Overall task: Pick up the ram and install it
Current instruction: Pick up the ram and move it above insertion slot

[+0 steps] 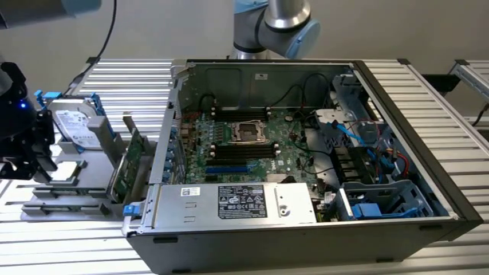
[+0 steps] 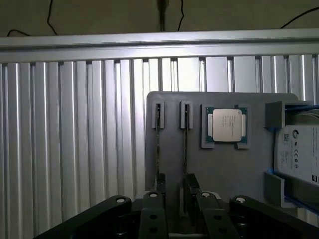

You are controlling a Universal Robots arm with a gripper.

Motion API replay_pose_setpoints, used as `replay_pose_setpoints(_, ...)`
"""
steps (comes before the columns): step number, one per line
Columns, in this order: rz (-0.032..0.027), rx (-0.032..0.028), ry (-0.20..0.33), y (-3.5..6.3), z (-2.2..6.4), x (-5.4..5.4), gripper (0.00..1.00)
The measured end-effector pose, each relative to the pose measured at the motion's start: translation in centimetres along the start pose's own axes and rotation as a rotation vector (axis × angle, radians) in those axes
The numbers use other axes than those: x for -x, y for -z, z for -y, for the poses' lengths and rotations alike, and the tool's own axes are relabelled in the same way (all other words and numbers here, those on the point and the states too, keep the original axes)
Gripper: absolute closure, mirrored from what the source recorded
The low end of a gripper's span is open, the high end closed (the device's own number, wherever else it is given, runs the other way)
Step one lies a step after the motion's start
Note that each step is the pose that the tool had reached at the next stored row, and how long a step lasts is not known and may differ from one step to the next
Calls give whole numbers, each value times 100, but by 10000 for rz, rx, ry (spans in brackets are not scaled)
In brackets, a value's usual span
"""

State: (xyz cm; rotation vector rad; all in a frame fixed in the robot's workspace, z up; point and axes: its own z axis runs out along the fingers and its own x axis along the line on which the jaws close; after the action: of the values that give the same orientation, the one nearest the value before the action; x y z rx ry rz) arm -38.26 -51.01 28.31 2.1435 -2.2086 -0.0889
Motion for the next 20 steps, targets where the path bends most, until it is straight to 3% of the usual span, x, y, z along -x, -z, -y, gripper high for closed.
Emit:
replay_pose_setpoints(5,6,52,254,-89,10,-76,70)
replay_pose_setpoints(9,11,53,354,-160,18,-153,70)
replay_pose_setpoints(20,12,46,421,-360,36,-164,70)
